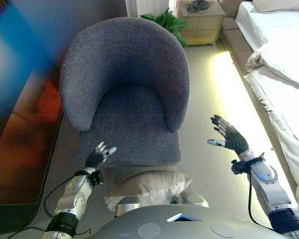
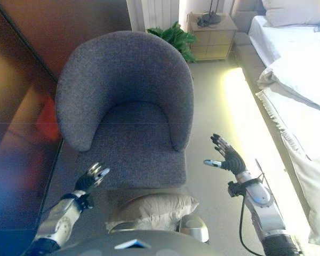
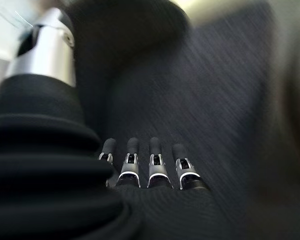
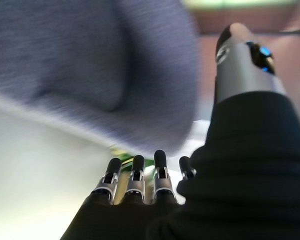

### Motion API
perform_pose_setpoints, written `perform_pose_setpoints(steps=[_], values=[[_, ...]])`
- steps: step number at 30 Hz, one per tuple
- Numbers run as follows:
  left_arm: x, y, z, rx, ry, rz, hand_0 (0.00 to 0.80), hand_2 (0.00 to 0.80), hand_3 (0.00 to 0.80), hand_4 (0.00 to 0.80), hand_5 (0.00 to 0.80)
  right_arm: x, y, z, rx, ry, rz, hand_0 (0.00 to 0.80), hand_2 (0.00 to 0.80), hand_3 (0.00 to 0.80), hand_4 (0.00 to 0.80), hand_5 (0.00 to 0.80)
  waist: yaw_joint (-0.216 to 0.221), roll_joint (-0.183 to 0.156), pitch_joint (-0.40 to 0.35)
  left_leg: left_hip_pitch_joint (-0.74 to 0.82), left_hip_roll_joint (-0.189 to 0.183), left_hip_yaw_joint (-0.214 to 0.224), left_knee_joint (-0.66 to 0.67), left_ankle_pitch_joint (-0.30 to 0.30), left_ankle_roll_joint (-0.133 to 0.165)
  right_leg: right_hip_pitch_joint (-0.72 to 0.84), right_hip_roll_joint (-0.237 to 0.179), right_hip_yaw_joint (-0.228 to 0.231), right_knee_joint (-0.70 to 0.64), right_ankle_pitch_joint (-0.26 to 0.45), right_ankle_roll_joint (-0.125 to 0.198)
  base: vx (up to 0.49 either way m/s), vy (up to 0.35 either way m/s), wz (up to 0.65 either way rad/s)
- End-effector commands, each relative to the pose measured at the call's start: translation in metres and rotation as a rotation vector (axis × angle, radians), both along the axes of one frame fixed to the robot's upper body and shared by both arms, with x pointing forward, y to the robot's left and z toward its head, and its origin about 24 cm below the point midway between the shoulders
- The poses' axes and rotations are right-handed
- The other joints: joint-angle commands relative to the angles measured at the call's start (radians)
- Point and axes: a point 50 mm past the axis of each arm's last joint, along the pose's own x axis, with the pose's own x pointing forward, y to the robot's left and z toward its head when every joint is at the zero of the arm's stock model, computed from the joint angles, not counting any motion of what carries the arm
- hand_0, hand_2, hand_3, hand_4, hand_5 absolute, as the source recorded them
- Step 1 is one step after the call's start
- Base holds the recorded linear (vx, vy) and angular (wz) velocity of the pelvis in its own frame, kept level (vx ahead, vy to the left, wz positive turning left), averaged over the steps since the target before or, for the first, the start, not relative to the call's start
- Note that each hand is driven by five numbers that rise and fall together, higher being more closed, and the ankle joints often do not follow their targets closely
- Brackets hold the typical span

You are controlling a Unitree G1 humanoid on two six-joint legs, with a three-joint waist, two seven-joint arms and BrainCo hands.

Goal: Pick up the cushion and take it to the sofa

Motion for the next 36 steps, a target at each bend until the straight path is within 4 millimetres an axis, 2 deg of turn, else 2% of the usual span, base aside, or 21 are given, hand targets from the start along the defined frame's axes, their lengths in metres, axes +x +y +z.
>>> perform_pose_setpoints(steps=[1,4,9,10,12,15,18,23,36], values=[[0.040,0.017,0.011,0.146,-0.022,0.052,0.000,0.000,0.000,0.000,0.000,0.040,0.007,0.018,-0.070,-0.119,0.009,0.000,0.000,0.000,0.000,0.000,0.002,-0.031,0.104,-0.183,-0.049,-0.028,0.048,0.085,0.030,-0.013,-0.042,-0.036,0.086,-0.084,0.038,-0.331,0.081,0.03],[0.070,0.015,0.015,0.146,-0.017,0.062,0.000,0.000,0.000,0.000,0.000,0.063,0.006,0.021,-0.144,-0.134,-0.025,0.000,0.000,0.000,0.000,0.000,-0.012,-0.017,0.213,-0.294,-0.058,-0.038,0.080,0.106,0.026,-0.127,-0.050,-0.029,0.119,-0.072,0.034,-0.353,0.087,0.05],[0.098,0.020,0.028,0.209,-0.017,0.093,0.000,0.000,0.000,0.000,0.000,0.086,0.007,0.030,-0.195,-0.166,-0.060,0.000,0.000,0.000,0.000,0.000,-0.026,-0.017,0.345,-0.496,-0.072,-0.034,0.172,0.128,0.027,-0.347,-0.063,-0.002,0.221,-0.053,0.042,-0.184,0.050,0.07],[0.110,0.019,0.036,0.220,-0.044,0.092,0.000,0.000,0.000,0.000,0.000,0.094,0.006,0.037,-0.212,-0.192,-0.061,0.000,0.000,0.000,0.000,0.000,-0.029,-0.017,0.385,-0.550,-0.074,-0.029,0.193,0.132,0.028,-0.406,-0.068,0.007,0.246,-0.049,0.045,-0.158,0.073,0.02],[0.128,0.016,0.048,0.234,-0.094,0.086,0.000,0.000,0.000,0.000,0.000,0.108,0.007,0.049,-0.232,-0.236,-0.052,0.000,0.000,0.000,0.000,0.000,-0.035,-0.015,0.415,-0.640,-0.082,-0.027,0.216,0.141,0.030,-0.505,-0.072,0.018,0.275,-0.037,0.049,-0.143,0.079,0.02],[0.154,0.012,0.072,0.263,-0.185,0.042,0.000,0.000,0.000,0.000,0.000,0.125,0.002,0.072,-0.265,-0.310,-0.061,0.000,0.000,0.000,0.000,0.000,-0.045,-0.001,0.415,-0.802,-0.086,-0.012,0.253,0.151,0.027,-0.677,-0.070,0.034,0.303,-0.018,0.052,-0.116,0.059,0.11],[0.171,0.004,0.088,0.276,-0.250,0.005,0.000,0.000,0.000,0.000,0.000,0.136,-0.001,0.091,-0.308,-0.370,-0.062,0.000,0.000,0.000,0.000,0.000,-0.050,0.024,0.415,-0.930,-0.085,-0.006,0.288,0.158,0.028,-0.820,-0.069,0.053,0.331,-0.008,0.054,-0.062,0.077,0.10],[0.184,-0.004,0.103,0.270,-0.317,-0.031,0.000,0.000,0.000,0.000,0.000,0.144,-0.005,0.114,-0.320,-0.445,-0.069,0.000,0.000,0.000,0.000,0.000,-0.051,0.050,0.415,-1.072,-0.082,0.002,0.326,0.165,0.027,-0.963,-0.066,0.082,0.373,-0.005,0.059,-0.005,0.036,0.05],[0.211,-0.002,0.149,0.258,-0.476,-0.099,0.000,0.000,0.000,0.000,0.000,0.159,-0.006,0.157,-0.397,-0.542,-0.007,0.000,0.000,0.000,0.000,0.000,-0.056,0.102,0.415,-1.294,-0.082,-0.001,0.415,0.151,0.016,-1.197,-0.053,0.144,0.465,-0.021,0.063,0.026,0.016,0.07]])
